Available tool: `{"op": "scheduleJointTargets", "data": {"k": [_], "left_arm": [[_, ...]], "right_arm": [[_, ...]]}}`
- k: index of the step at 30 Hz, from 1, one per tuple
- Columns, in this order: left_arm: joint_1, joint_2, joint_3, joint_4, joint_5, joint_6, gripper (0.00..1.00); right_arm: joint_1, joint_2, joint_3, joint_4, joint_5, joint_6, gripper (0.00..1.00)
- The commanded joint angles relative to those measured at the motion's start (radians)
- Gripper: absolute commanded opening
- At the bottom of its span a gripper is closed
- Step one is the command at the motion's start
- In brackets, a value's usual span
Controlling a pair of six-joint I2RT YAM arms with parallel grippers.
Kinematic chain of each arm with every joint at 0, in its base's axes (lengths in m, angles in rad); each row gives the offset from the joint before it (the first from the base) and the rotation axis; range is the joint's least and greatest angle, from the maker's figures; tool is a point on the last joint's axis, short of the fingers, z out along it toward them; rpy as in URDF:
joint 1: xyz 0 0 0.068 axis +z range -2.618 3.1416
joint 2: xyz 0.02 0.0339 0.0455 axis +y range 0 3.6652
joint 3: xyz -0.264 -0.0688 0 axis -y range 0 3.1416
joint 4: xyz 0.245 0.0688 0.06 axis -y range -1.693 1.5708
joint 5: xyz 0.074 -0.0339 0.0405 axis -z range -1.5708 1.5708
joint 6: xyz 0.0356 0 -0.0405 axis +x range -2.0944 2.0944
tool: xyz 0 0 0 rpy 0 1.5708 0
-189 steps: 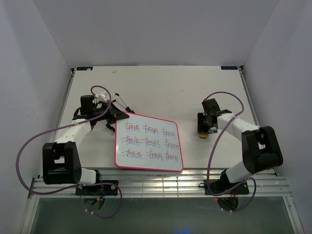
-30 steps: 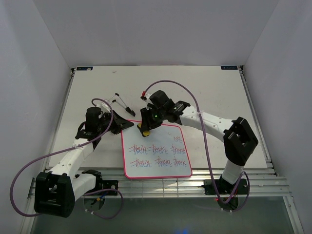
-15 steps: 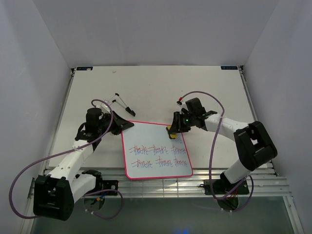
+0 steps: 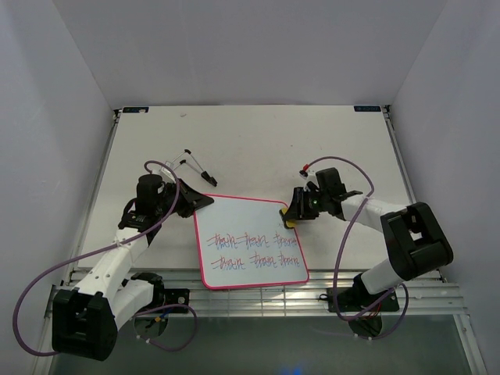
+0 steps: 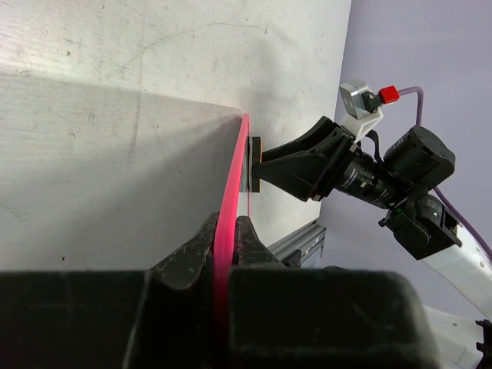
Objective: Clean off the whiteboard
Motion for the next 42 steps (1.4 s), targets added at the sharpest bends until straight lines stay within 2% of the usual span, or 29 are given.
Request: {"op": "scheduleJointTargets", "data": {"k": [1, 7, 12, 14, 16, 17, 21, 25, 29, 32, 36, 42], "left_arm": [[0.005, 0.01, -0.005, -0.013, -0.261, 0.118, 0.0], [0.005, 0.013, -0.041, 0.027, -0.243, 0.069, 0.0], [0.005, 0.004, -0.048, 0.027, -0.248, 0.06, 0.0], [0.003, -0.002, -0.042, 0.017, -0.252, 0.061, 0.0], [0.005, -0.003, -0.033, 0.011, -0.254, 0.064, 0.0], [0.003, 0.0, -0.03, 0.005, -0.254, 0.069, 0.0], [0.003, -0.003, -0.019, -0.012, -0.26, 0.081, 0.0], [0.003, -0.014, -0.018, -0.021, -0.275, 0.081, 0.0], [0.005, -0.023, -0.015, -0.029, -0.292, 0.081, 0.0], [0.005, -0.02, -0.018, -0.029, -0.306, 0.072, 0.0], [0.003, -0.007, -0.03, -0.012, -0.32, 0.047, 0.0], [0.003, 0.003, -0.051, 0.031, -0.35, 0.001, 0.0]], "right_arm": [[0.043, 0.032, -0.088, -0.206, -0.024, -0.046, 0.25], [0.17, -0.039, -0.075, -0.053, -0.119, 0.089, 0.25], [0.325, -0.034, 0.014, 0.046, -0.12, 0.197, 0.25], [0.342, -0.028, 0.035, 0.069, -0.13, 0.218, 0.25], [0.333, -0.023, 0.04, 0.04, -0.082, 0.198, 0.25], [0.307, -0.016, 0.04, -0.038, -0.059, 0.151, 0.25], [0.177, -0.011, -0.047, -0.11, -0.033, 0.065, 0.25], [0.09, -0.031, -0.115, -0.213, 0.067, -0.016, 0.25], [0.04, -0.062, -0.163, -0.23, 0.085, -0.032, 0.25], [0.045, -0.091, -0.16, -0.209, 0.018, -0.018, 0.24], [0.126, -0.143, -0.1, -0.201, -0.005, 0.033, 0.24], [0.345, -0.131, 0.087, -0.183, 0.051, 0.141, 0.24]]}}
